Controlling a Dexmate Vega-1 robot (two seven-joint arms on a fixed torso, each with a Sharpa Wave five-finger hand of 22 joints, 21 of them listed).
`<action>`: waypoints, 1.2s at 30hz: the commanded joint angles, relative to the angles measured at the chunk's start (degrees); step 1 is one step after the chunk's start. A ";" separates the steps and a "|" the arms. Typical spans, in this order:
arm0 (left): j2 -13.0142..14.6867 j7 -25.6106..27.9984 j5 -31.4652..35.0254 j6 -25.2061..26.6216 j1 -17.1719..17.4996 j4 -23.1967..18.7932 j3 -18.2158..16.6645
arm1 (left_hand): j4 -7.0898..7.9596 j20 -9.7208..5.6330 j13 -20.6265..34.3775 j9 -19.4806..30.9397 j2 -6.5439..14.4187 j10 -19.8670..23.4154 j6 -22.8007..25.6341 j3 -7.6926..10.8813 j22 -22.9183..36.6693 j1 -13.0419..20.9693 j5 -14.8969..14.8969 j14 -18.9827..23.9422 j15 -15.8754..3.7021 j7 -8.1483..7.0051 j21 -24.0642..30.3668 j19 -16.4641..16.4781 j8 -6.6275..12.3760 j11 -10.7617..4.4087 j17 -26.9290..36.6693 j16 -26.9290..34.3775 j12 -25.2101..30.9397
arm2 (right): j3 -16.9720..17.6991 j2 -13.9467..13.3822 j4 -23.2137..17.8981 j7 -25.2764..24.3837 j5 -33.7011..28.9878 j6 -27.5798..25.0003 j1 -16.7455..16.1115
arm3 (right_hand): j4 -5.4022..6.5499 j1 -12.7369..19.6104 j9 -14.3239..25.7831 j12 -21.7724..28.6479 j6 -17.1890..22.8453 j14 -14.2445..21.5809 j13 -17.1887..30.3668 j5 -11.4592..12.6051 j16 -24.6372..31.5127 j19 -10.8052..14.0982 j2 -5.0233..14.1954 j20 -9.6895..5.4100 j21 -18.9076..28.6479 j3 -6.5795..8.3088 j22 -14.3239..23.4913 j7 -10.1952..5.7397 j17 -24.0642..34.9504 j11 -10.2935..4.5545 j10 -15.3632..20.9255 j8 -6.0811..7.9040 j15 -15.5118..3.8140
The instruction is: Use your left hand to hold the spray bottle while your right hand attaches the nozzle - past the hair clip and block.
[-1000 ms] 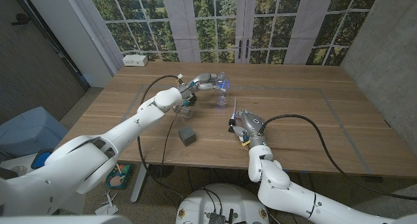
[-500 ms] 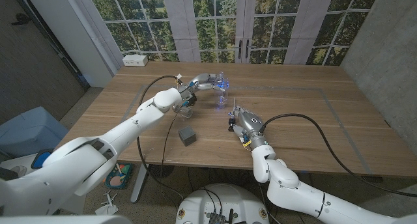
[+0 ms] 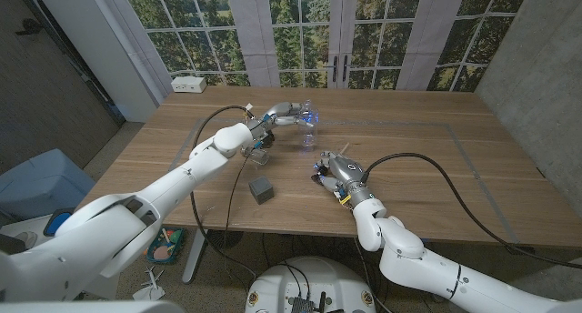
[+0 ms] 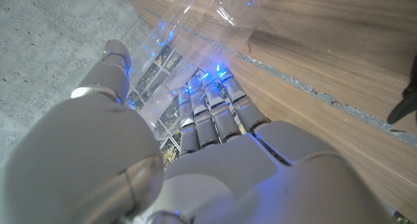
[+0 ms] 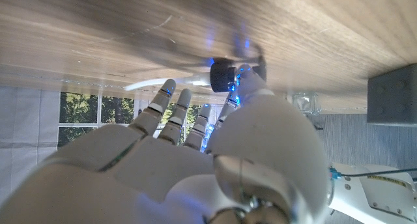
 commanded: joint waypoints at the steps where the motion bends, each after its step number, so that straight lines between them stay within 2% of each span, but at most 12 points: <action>1: 0.61 0.43 0.22 0.76 0.72 -2.01 -0.19 | 1.95 -0.23 0.31 0.08 10.46 7.50 21.88 1.87 0.11 9.56 0.34 0.07 -7.78 -2.46 0.17 -0.09 0.16 -6.95 0.15 -0.13 -0.02 | 1.02 1.06 -0.40 2.74 -2.38 -2.82 -0.57 | 0.76 -3.11 0.15 0.60 1.17 0.88 -0.15 0.23 -0.27 0.44 -0.55 1.06 0.46 -1.54 -0.09 3.58 -0.22 1.35 1.72 0.08 -2.25; 4: 0.69 0.44 0.30 0.87 0.79 -2.40 -0.20 | 1.90 -0.27 0.32 0.09 10.43 7.50 21.93 1.84 0.10 9.61 0.33 0.04 -7.77 -2.43 0.19 -0.10 0.18 -6.98 0.17 -0.13 -0.06 | 1.22 1.41 -0.40 2.39 -2.70 -3.45 -0.92 | 0.60 -3.93 0.11 1.26 2.96 2.57 -0.32 0.41 0.39 1.11 -0.29 0.99 0.72 -1.93 -0.11 5.14 -0.17 1.02 3.90 0.58 -2.58; 8: 0.82 0.61 0.44 1.05 0.97 -2.99 -0.24 | 1.89 -0.29 0.33 0.11 10.43 7.42 21.95 1.83 0.10 9.62 0.32 0.05 -7.79 -2.40 0.22 -0.10 0.18 -7.01 0.18 -0.11 -0.13 | 0.76 1.69 -0.77 4.92 -3.37 -5.78 -0.26 | 0.88 -6.01 0.03 2.59 4.74 3.97 -0.44 0.37 0.81 1.69 -0.33 1.42 0.94 -2.78 -0.14 7.53 -0.12 2.00 7.96 0.94 -2.38; 11: 0.99 0.69 0.52 1.27 1.14 -3.48 -0.27 | 1.95 -0.29 0.33 0.12 10.48 7.47 21.91 1.83 0.10 9.56 0.32 0.02 -7.71 -2.46 0.24 -0.14 0.16 -6.94 0.19 -0.12 -0.14 | 0.32 1.60 -1.01 6.55 -3.85 -7.00 0.30 | 0.87 -6.43 -0.01 2.36 4.67 3.64 -0.55 0.30 0.65 1.65 -0.14 1.63 0.92 -2.84 -0.15 8.41 -0.08 2.78 7.72 0.79 -1.89; 14: 1.14 0.85 0.53 1.45 1.36 -3.92 -0.37 | 1.89 -0.33 0.34 0.13 10.44 7.47 22.00 1.83 0.10 9.61 0.31 0.02 -7.75 -2.43 0.27 -0.13 0.18 -7.01 0.18 -0.12 -0.18 | -0.81 1.87 -1.00 8.73 -5.46 -9.56 1.40 | -0.72 -4.68 -0.09 1.12 3.34 1.88 -0.86 1.12 -0.83 0.57 1.55 2.04 0.51 -1.04 -0.15 8.68 -0.63 3.34 5.45 -0.14 -0.96; 19: 1.38 0.93 0.59 1.58 1.60 -4.57 -0.47 | 1.85 -0.32 0.35 0.16 10.47 7.51 22.06 1.83 0.09 9.68 0.31 0.03 -7.64 -2.57 0.31 -0.16 0.20 -6.94 0.20 -0.10 -0.22 | -2.50 2.46 -0.34 9.75 -8.55 -12.73 2.64 | -2.86 -2.53 -0.14 0.05 0.89 0.61 -1.19 2.27 -2.42 -0.44 1.99 2.16 0.12 0.77 -0.16 8.15 -1.42 3.44 3.54 -1.59 -0.39; 21: 1.41 0.87 0.55 1.55 1.63 -4.67 -0.51 | 1.80 -0.31 0.35 0.16 10.45 7.44 22.08 1.82 0.09 9.74 0.31 0.00 -7.70 -2.50 0.33 -0.15 0.20 -7.00 0.20 -0.10 -0.27 | -3.32 2.78 0.12 9.78 -10.37 -14.23 3.06 | -4.13 -0.56 -0.13 0.77 1.07 2.27 -1.29 3.28 -2.50 -0.22 2.53 1.75 0.22 2.47 -0.18 7.32 -1.92 2.27 5.78 -1.85 -1.70; 23: 1.40 0.94 0.57 1.51 1.65 -4.71 -0.54 | 1.82 -0.32 0.35 0.16 10.49 7.42 22.05 1.80 0.09 9.74 0.30 -0.04 -7.69 -2.44 0.34 -0.17 0.19 -7.00 0.23 -0.09 -0.30 | -3.60 2.63 0.21 10.35 -10.96 -14.64 3.40 | -4.67 1.36 -0.16 2.57 1.18 5.82 -1.10 4.71 -2.08 0.64 2.61 1.05 0.56 4.61 -0.24 6.19 -2.53 -0.48 11.20 -2.11 -3.00; 27: 1.39 0.92 0.56 1.45 1.65 -4.74 -0.57 | 1.82 -0.31 0.36 0.19 10.48 7.24 21.96 1.77 0.09 9.76 0.30 -0.03 -7.70 -2.45 0.39 -0.18 0.14 -6.96 0.24 -0.08 -0.42 | -3.84 2.56 0.14 12.15 -11.38 -15.71 3.99 | -3.94 0.95 -0.19 4.76 3.19 12.13 -0.93 6.06 -0.20 3.05 2.26 -0.32 1.64 5.91 -0.23 5.51 -2.56 -1.78 18.92 -1.53 -5.93; 31: 1.38 0.87 0.50 1.51 1.68 -4.79 -0.60 | 1.83 -0.37 0.37 0.22 10.47 7.26 22.03 1.77 0.09 9.76 0.29 -0.04 -7.73 -2.45 0.42 -0.21 0.17 -7.03 0.22 -0.09 -0.45 | -2.72 2.72 0.31 9.69 -10.64 -14.72 3.16 | -3.68 0.54 -0.18 5.25 5.30 20.78 -0.87 6.16 6.20 8.69 2.67 -2.61 4.73 5.19 0.30 5.62 1.42 -1.00 22.38 -0.89 -8.78; 33: 1.34 0.88 0.56 1.56 1.64 -4.73 -0.56 | 1.83 -0.37 0.38 0.24 10.46 7.24 21.99 1.77 0.09 9.75 0.29 -0.04 -7.70 -2.52 0.43 -0.23 0.16 -7.02 0.22 -0.09 -0.48 | -1.87 2.61 0.19 8.90 -9.56 -13.74 2.79 | -3.37 0.01 -0.15 6.01 7.15 25.57 -0.67 5.62 10.45 12.70 2.70 -2.96 7.27 4.28 0.83 5.71 4.51 -0.48 25.33 -0.24 -9.30; 36: 1.23 0.82 0.59 1.46 1.53 -4.49 -0.52 | 1.87 -0.39 0.38 0.25 10.49 7.19 21.98 1.77 0.09 9.73 0.29 -0.12 -7.74 -2.41 0.46 -0.22 0.15 -6.94 0.23 -0.12 -0.52 | -1.22 2.55 0.38 7.78 -8.72 -12.66 2.51 | -3.29 -0.27 -0.10 6.45 9.56 30.19 -0.39 4.68 14.60 16.16 2.78 -3.15 9.89 3.62 1.44 5.82 7.63 -0.32 27.97 0.68 -9.71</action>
